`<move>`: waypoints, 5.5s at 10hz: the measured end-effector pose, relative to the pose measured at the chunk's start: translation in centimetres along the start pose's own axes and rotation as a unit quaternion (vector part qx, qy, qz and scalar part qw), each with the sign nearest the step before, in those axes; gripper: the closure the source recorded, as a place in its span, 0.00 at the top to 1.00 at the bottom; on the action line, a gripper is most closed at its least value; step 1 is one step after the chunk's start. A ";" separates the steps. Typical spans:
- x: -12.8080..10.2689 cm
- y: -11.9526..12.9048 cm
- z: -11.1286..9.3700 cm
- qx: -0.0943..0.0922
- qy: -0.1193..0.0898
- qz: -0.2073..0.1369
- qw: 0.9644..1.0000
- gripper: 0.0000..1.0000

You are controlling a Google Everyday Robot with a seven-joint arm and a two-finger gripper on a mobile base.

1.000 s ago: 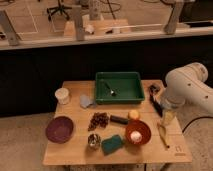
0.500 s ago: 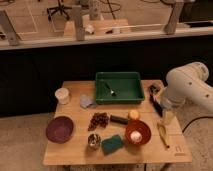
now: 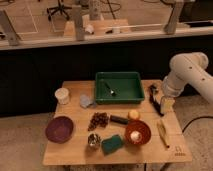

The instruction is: Wipe tray with brush

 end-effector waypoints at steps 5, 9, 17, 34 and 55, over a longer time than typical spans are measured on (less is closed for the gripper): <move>-0.7 -6.6 2.5 0.089 0.038 0.168 0.981 0.80; -0.8 -7.6 3.0 0.108 0.042 0.202 0.973 0.80; 3.8 -10.9 8.1 0.097 0.029 0.244 0.965 0.80; 5.5 -11.3 17.9 0.055 0.008 0.306 0.950 0.80; 2.3 -10.5 15.4 0.045 -0.057 0.288 0.955 0.05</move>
